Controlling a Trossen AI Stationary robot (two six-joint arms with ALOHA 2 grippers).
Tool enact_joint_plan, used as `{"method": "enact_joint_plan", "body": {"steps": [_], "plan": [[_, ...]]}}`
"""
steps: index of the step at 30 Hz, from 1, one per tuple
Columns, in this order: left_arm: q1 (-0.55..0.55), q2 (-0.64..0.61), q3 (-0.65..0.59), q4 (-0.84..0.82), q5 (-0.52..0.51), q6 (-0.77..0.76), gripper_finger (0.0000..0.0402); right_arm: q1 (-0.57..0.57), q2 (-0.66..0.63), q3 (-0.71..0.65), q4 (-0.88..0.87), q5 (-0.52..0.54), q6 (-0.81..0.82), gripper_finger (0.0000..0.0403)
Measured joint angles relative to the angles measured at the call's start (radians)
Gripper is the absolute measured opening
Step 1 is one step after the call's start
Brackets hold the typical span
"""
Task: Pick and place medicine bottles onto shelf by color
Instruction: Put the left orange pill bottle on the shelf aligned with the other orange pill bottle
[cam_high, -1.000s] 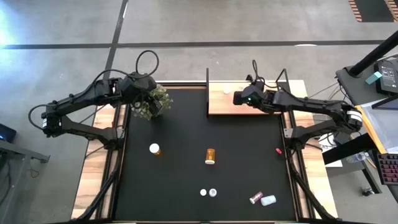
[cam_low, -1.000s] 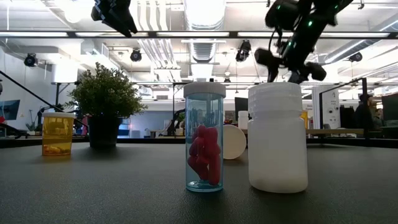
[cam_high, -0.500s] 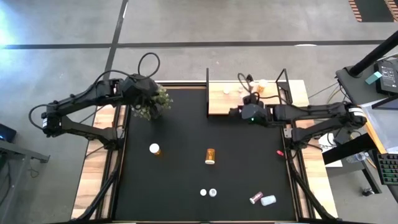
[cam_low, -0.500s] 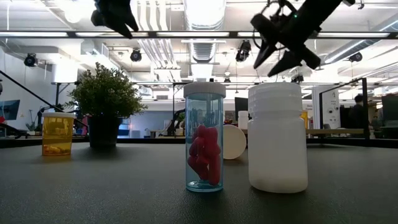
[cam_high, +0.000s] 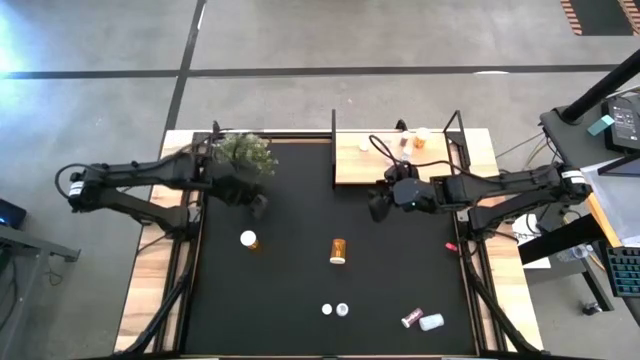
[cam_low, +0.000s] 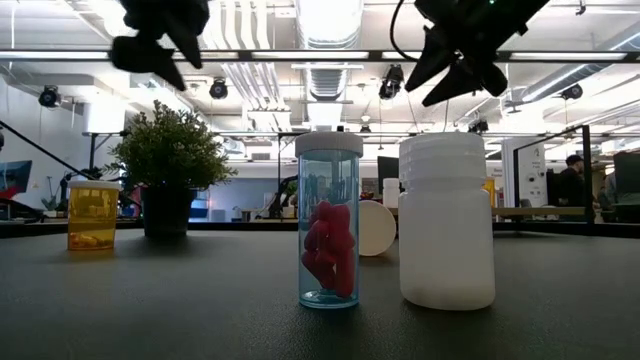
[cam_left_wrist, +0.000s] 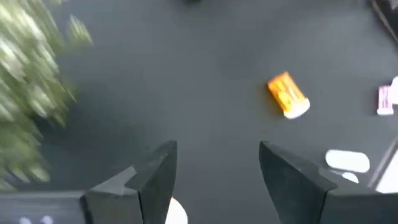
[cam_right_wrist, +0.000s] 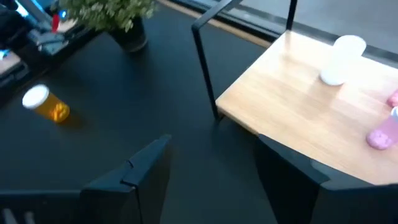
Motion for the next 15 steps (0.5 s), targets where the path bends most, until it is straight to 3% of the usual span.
{"method": "enact_joint_plan", "body": {"steps": [3, 9, 15], "plan": [[-0.091, 0.0, -0.035, 0.002, -0.007, -0.153, 0.0211, 0.013, -0.002, 0.0, -0.019, 0.0, -0.028, 0.0217], [-0.262, 0.0, -0.12, 0.001, -0.115, -0.437, 0.0211, 0.013, 0.015, 0.0, -0.024, -0.002, -0.095, 0.0217], [-0.321, 0.004, -0.223, -0.007, -0.18, -0.654, 0.0211, 0.012, 0.021, 0.0, -0.029, -0.002, -0.113, 0.0217]]}}
